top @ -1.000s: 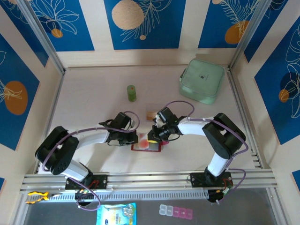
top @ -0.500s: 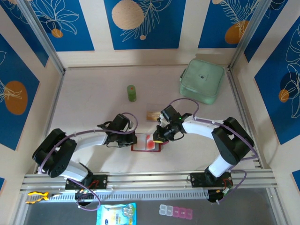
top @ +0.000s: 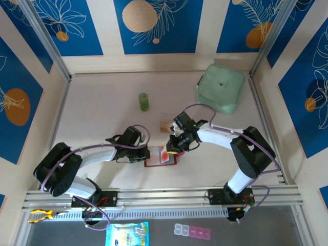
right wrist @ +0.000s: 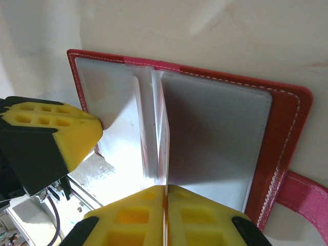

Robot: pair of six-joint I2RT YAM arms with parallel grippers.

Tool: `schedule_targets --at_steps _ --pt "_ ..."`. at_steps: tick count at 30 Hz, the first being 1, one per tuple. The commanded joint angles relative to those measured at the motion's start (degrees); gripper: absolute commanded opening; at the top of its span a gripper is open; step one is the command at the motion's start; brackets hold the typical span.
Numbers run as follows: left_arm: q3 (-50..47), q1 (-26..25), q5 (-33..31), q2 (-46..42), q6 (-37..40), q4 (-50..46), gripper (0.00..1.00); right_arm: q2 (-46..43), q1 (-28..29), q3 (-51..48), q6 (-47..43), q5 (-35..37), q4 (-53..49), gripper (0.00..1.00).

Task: Take the credit cards out of the card holder

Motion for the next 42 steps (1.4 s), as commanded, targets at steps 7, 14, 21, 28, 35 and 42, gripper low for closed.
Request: schedule_targets --at_steps 7,14,21,28,35,42 --pt "-0.63 -0.48 0.25 -1.01 0.15 -1.22 0.05 1.24 1.85 1.54 1.64 1.0 -1.81 0.15" --pt "-0.62 -0.47 0.64 -1.13 0.85 -1.59 0.05 -1.66 2.9 -1.04 5.11 1.37 -0.01 0.16" --pt "0.52 -0.39 0.08 -0.83 1.96 -2.72 0.05 -2.91 3.09 -1.58 5.2 2.75 -0.18 0.1" --pt "2.58 -0.44 -0.94 -0.3 3.18 -4.48 0.06 -6.55 2.2 -0.86 3.17 4.06 -1.94 0.06" --pt "3.59 -0.2 -0.86 1.24 3.6 -4.65 0.07 -7.93 -1.15 2.97 -9.19 2.97 -8.24 0.06" --pt "3.94 -0.29 -1.86 -0.63 3.92 -6.26 0.1 -6.49 -3.18 8.88 -35.17 4.47 -15.08 0.06"
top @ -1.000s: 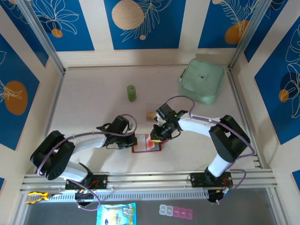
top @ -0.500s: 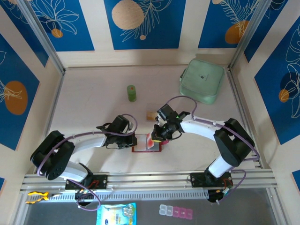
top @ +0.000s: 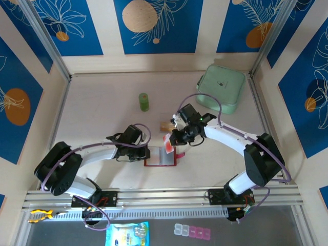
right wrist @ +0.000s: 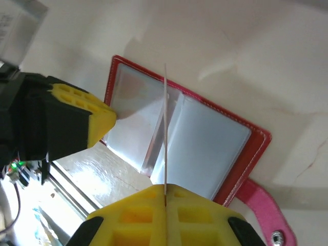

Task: Take the credit cards out of the card holder

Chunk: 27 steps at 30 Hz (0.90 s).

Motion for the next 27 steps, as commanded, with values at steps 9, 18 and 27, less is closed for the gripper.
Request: schedule_targets --at_steps 9,18,27 --pt "1.78 0.04 -2.55 -3.38 1.94 -4.87 0.14 6.31 -2.1 13.92 -49.04 7.31 -15.89 0.0" --pt "2.6 0.87 -2.1 -4.29 3.25 -7.16 0.18 15.93 -3.94 28.55 -64.41 14.4 -26.99 0.0" --pt "3.93 1.68 -2.08 -4.95 4.39 -9.69 0.21 25.1 -7.24 46.03 -68.16 13.64 -31.02 0.0"
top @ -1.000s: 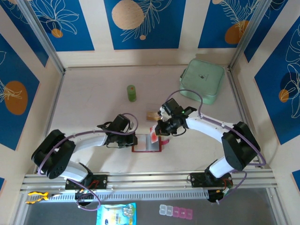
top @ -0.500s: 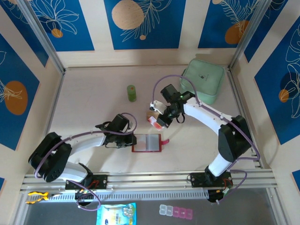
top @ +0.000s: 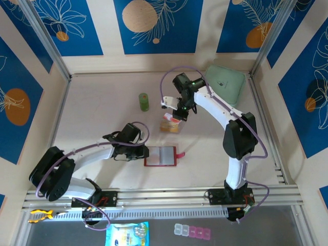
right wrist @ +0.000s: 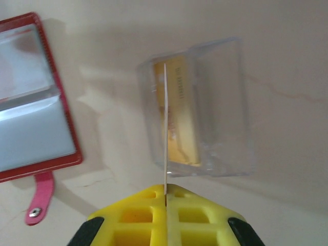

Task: Take the credit cards out of the card holder

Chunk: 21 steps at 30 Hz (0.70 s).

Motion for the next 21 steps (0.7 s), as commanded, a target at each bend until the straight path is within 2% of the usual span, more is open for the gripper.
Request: schedule_targets --at_steps 1,7,12,21 --pt "1.9 0.65 -0.14 -0.89 1.21 -2.49 0.21 2.89 -0.89 5.84 -3.39 -0.59 -4.01 0.0" --pt "2.6 1.0 -0.23 -0.75 1.14 -3.07 0.21 8.08 -2.57 13.04 -5.03 -2.31 -6.59 0.0" --pt "3.03 1.34 -0.23 -0.35 1.12 -3.18 0.21 10.44 -3.02 14.3 -5.67 -3.45 -6.69 0.0" --pt "2.1 1.45 -0.49 -0.87 0.73 -3.18 0.21 13.38 -3.02 13.38 -5.21 -4.26 -6.37 0.1"
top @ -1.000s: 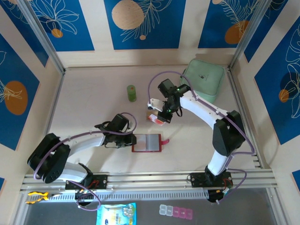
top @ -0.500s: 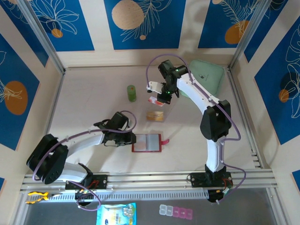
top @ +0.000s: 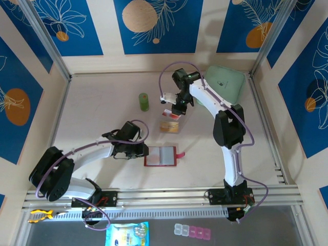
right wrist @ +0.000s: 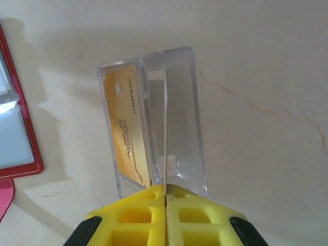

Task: Take the credit cards out of the card holder

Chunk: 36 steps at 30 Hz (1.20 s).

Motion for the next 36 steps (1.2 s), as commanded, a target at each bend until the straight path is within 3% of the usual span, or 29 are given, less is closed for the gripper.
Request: schedule_targets --at_steps 1,7,22,30,36 --pt "0.33 0.57 -0.54 -0.96 0.42 -1.38 0.21 0.64 -0.22 0.49 -0.27 -1.44 -0.19 0.12" --pt "0.39 0.73 -0.66 -1.24 0.42 -1.38 0.21 -1.13 -1.27 0.41 4.37 2.05 6.21 0.23" --pt "1.1 0.71 0.01 0.14 0.6 -0.43 0.21 -6.35 -0.09 -8.02 18.83 3.62 18.67 0.23" --pt "1.45 0.72 -0.58 1.7 1.36 0.1 0.2 -11.53 1.45 -16.9 43.14 0.78 23.14 0.23" --pt "1.1 0.76 -1.0 1.57 1.65 0.76 0.19 -18.91 3.42 -30.12 63.83 -3.58 30.51 0.2"
